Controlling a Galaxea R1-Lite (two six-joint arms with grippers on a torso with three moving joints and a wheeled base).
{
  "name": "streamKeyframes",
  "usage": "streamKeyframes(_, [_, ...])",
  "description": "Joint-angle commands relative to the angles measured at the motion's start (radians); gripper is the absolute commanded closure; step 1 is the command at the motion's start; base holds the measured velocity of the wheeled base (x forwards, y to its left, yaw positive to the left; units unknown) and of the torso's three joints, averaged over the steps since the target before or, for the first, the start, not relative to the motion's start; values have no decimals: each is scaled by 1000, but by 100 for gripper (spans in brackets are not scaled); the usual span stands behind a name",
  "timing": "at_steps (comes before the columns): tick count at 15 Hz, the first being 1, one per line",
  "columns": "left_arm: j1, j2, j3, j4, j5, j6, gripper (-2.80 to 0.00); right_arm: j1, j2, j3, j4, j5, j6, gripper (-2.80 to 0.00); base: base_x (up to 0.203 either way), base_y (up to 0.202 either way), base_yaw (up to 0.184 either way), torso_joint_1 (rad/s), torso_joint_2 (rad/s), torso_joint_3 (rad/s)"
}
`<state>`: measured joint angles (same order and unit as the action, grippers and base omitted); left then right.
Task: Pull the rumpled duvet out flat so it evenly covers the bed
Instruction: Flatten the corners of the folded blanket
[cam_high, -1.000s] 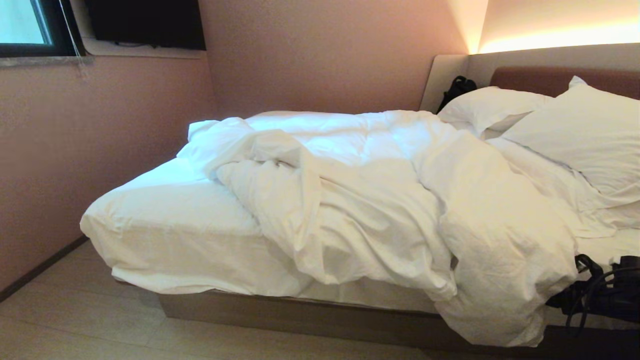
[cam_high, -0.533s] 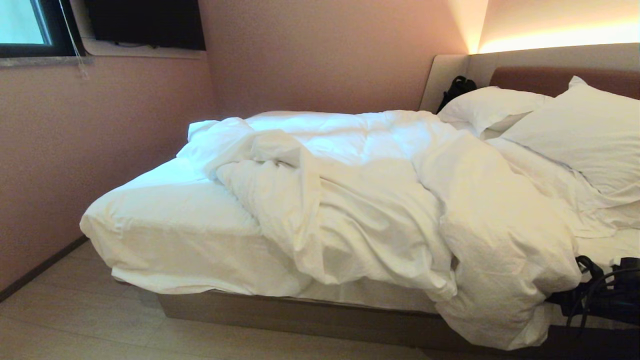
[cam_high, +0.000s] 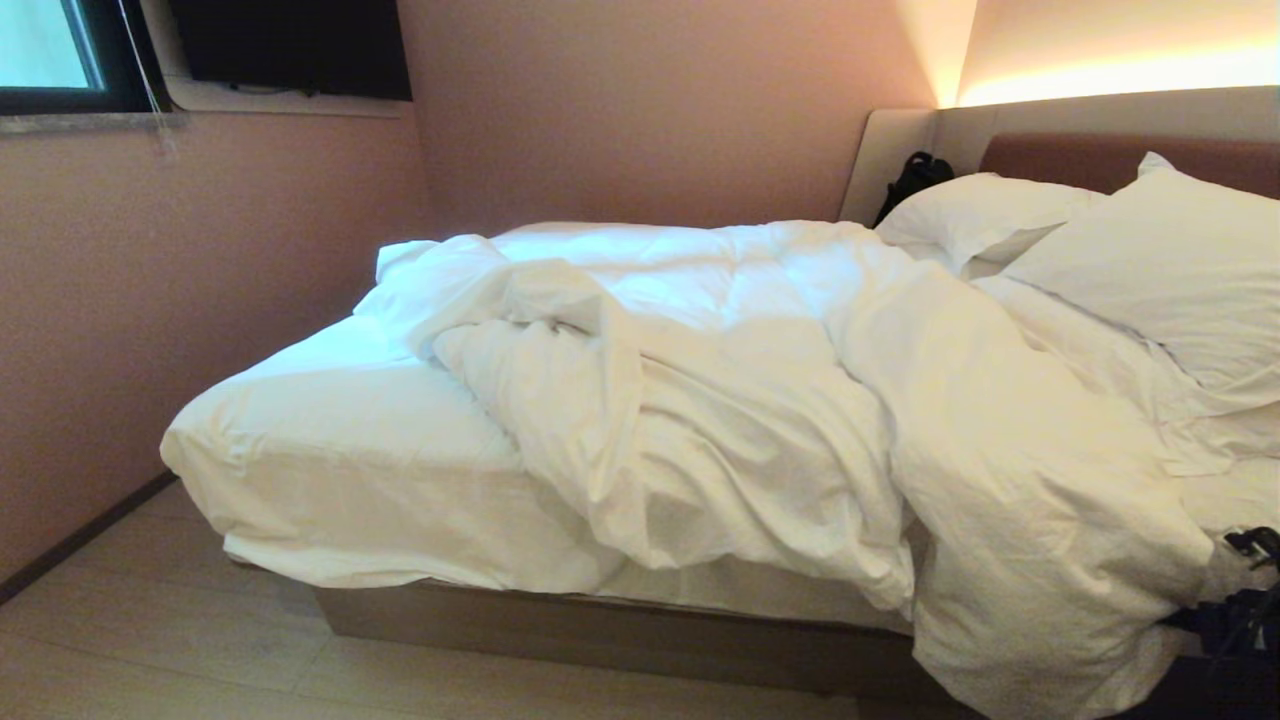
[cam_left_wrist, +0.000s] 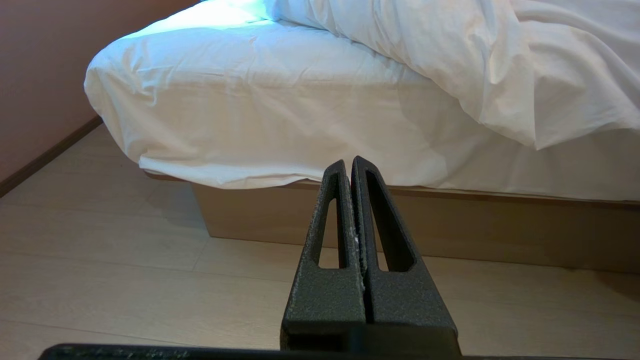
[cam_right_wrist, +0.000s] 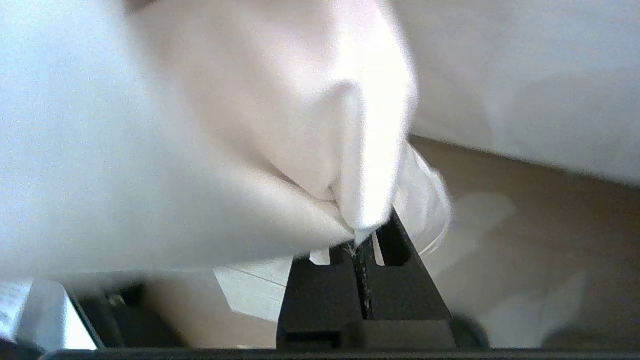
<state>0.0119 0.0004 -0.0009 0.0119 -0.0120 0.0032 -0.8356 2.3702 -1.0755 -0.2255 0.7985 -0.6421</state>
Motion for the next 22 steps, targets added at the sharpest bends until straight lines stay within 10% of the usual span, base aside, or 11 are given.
streamKeyframes(1, [0,0,-1,0,0,0,0,-74,-54,-13,73,3,28,0,0,0,0,0,0,0])
streamKeyframes(7, [0,1,0,0,0,0,0,-211,-135,-192,460,10,16,0,0,0,0,0,0,0])
streamKeyframes(20, [0,0,1,0,0,0,0,-199,-135,-136,607,2,-25,0,0,0,0,0,0,0])
streamKeyframes(21, [0,1,1,0,0,0,0,-198,-135,-140,614,2,-24,-280,0,0,0,0,0,0])
streamKeyframes(22, [0,0,1,0,0,0,0,-195,-138,-142,626,1,-24,-280,0,0,0,0,0,0])
